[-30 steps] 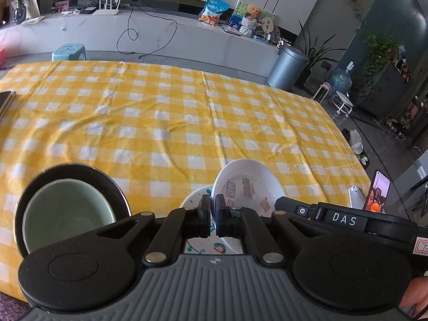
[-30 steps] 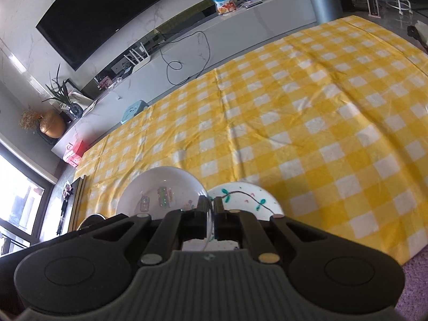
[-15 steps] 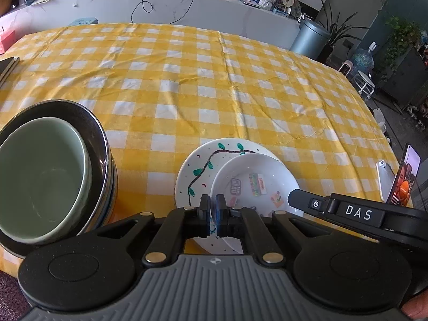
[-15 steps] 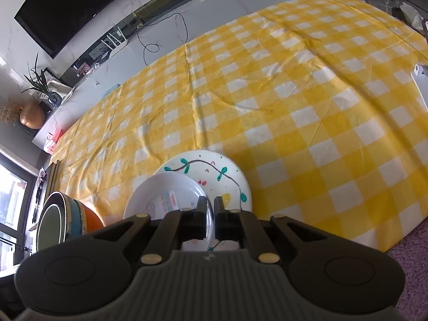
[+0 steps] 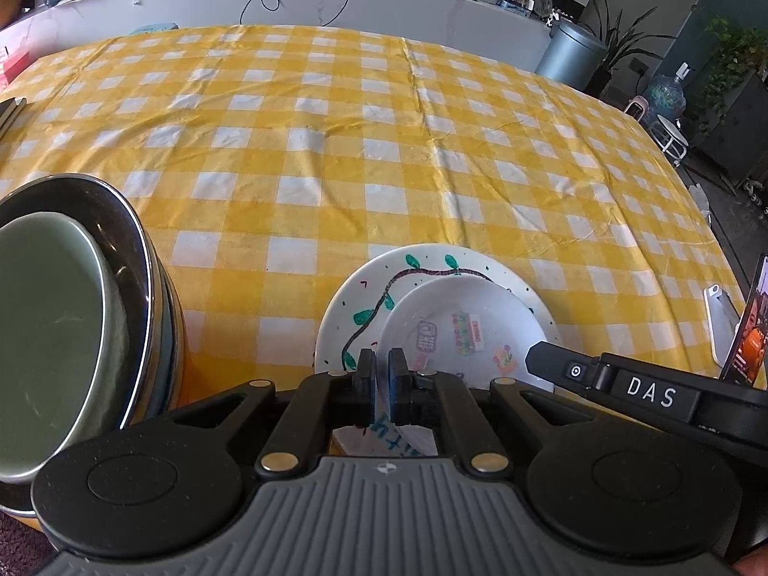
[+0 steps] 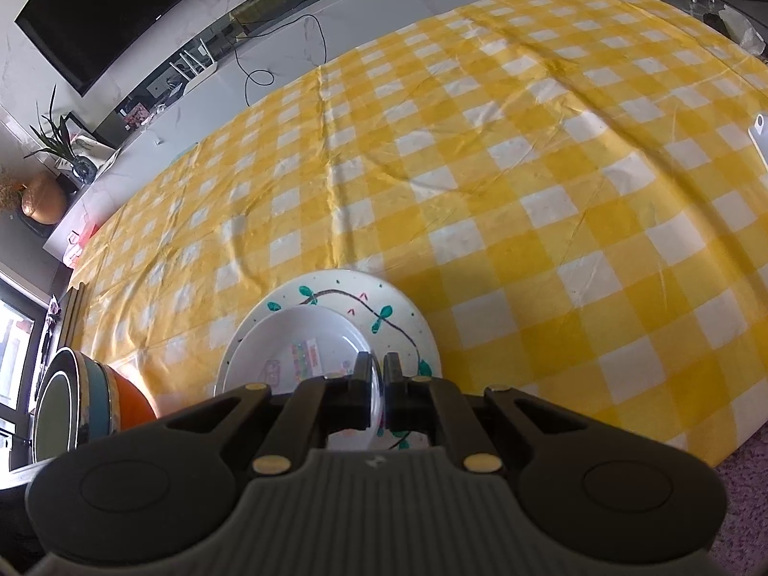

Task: Organize plates and bowls
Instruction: 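Lower the white bowl onto the Fruity plate and open both grippers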

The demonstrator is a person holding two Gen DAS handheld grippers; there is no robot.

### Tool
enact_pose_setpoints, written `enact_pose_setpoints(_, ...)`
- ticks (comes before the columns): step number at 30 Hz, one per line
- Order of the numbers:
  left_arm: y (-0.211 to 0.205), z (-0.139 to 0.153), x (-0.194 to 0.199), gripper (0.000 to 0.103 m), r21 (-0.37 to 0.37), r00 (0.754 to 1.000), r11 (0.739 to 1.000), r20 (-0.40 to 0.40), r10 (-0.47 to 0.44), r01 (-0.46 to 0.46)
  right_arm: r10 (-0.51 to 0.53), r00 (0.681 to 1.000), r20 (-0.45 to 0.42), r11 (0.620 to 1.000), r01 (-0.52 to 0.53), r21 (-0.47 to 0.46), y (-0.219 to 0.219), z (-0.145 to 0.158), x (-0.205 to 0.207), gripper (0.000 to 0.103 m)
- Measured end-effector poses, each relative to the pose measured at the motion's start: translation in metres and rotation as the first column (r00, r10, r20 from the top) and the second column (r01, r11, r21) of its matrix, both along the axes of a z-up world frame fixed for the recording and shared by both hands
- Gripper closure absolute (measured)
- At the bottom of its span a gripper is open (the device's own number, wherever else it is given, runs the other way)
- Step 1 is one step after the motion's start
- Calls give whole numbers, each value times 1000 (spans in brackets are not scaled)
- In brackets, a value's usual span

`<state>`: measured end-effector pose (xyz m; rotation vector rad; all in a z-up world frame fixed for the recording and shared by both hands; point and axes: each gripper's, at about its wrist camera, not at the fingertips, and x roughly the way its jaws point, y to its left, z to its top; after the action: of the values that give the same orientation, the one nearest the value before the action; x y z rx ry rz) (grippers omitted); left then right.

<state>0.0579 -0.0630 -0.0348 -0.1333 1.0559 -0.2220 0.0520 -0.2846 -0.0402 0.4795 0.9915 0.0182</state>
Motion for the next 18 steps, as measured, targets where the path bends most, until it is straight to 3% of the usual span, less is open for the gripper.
enact_pose_setpoints(11,-6,-1,-1,96,47,999,998,20,-35,34,0,1000,-7,1000,0,-7,4,-4,2,93)
enact_pose_setpoints(12,-6,-1,-1,92,50,999,998,22,-34,32,-1,1000,-4,1000,1,-9,4,-4,2,91)
enact_pose_setpoints(14,-4,1,-2,78,30,999,999,22,-27,26,0,1000,10,1000,0,-9,4,-1,1,74)
enact_pose_setpoints(16,-1,4,-4,70,17,999,1000,29,-18,18,3,1000,30,1000,-3,-6,5,3,-1,72)
enact_pose_setpoints(18,0,10,-5,70,25,999,1000,49,-15,14,3,999,43,1000,-2,-15,5,7,-1,72)
